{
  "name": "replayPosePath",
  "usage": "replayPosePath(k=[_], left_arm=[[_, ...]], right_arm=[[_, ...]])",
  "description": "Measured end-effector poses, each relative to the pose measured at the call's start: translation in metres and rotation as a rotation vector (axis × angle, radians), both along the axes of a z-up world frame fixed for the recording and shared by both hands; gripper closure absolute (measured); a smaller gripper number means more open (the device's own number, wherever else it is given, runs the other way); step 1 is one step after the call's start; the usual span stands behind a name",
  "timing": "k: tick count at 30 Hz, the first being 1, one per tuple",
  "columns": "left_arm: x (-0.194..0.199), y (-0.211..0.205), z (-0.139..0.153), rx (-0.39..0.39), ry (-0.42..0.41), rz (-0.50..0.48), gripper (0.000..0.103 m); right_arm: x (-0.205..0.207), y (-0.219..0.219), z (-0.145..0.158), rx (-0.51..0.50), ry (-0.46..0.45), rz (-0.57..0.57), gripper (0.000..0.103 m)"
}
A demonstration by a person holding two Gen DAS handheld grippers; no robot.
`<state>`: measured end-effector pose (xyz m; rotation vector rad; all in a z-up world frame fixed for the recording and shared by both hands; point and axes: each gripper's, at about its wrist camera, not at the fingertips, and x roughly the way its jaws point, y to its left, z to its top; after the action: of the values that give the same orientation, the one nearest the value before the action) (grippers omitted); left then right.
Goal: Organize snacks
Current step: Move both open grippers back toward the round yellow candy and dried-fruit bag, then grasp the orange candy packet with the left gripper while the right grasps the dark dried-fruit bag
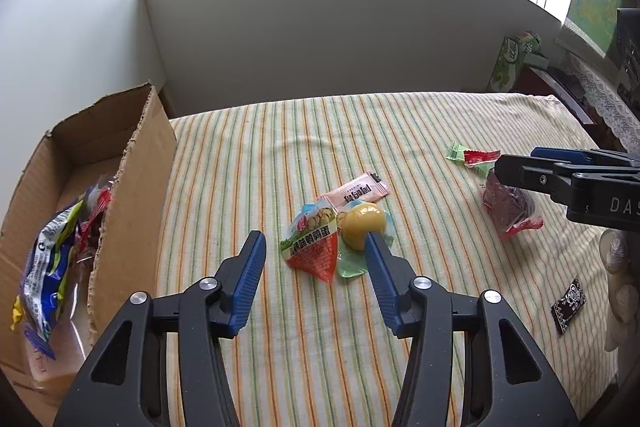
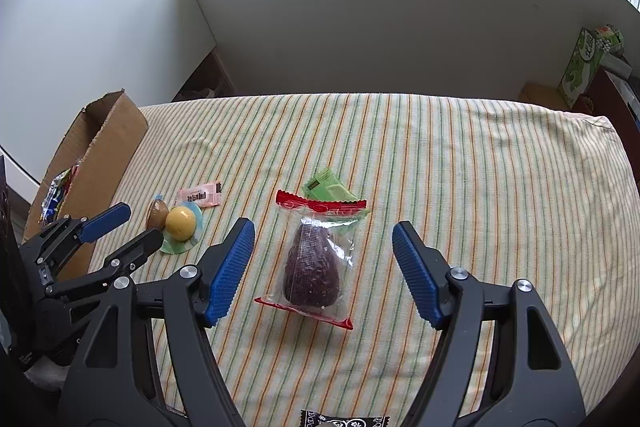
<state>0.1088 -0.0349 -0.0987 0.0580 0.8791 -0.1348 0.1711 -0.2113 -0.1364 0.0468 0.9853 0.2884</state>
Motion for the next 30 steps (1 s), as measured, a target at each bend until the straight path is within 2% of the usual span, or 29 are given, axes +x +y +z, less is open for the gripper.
replayPosePath(k=[2, 4, 9, 10, 11, 13, 16, 21, 30], left_arm=[[0.005, 0.003, -0.004, -0.003, 0.010, 0.010, 0.057], [0.007, 0.007, -0.007, -0.011, 0.024, 0.014, 0.066], [0.007, 0.006, -0.008, -0.015, 0.024, 0.006, 0.075], [0.008, 0.005, -0.008, -0.014, 0.024, 0.003, 0.078], [0.008, 0.005, -0.008, -0.012, 0.022, 0.002, 0.078], [0.010, 0.003, -0.008, -0.006, 0.018, -0.001, 0.080], [0.009, 0.003, -0.008, -0.005, 0.016, -0.001, 0.080], [0.005, 0.002, -0.009, 0.000, 0.002, 0.001, 0.080], [-0.013, 0.003, 0.011, -0.011, -0.057, -0.005, 0.081]], right_arm=[[0.001, 0.002, -0.006, -0.009, 0.015, 0.005, 0.029], [0.003, 0.004, -0.010, -0.016, 0.024, 0.009, 0.029], [0.004, 0.004, -0.017, -0.022, 0.041, 0.014, 0.029], [0.003, 0.004, -0.019, -0.021, 0.047, 0.013, 0.031], [0.003, 0.003, -0.021, -0.017, 0.056, 0.016, 0.041], [0.003, 0.003, -0.024, -0.025, 0.064, 0.014, 0.055], [0.001, 0.002, -0.023, -0.016, 0.062, 0.015, 0.067], [-0.001, 0.003, -0.020, -0.011, 0.048, 0.016, 0.068], [-0.014, 0.008, 0.014, 0.013, -0.033, 0.032, 0.069]])
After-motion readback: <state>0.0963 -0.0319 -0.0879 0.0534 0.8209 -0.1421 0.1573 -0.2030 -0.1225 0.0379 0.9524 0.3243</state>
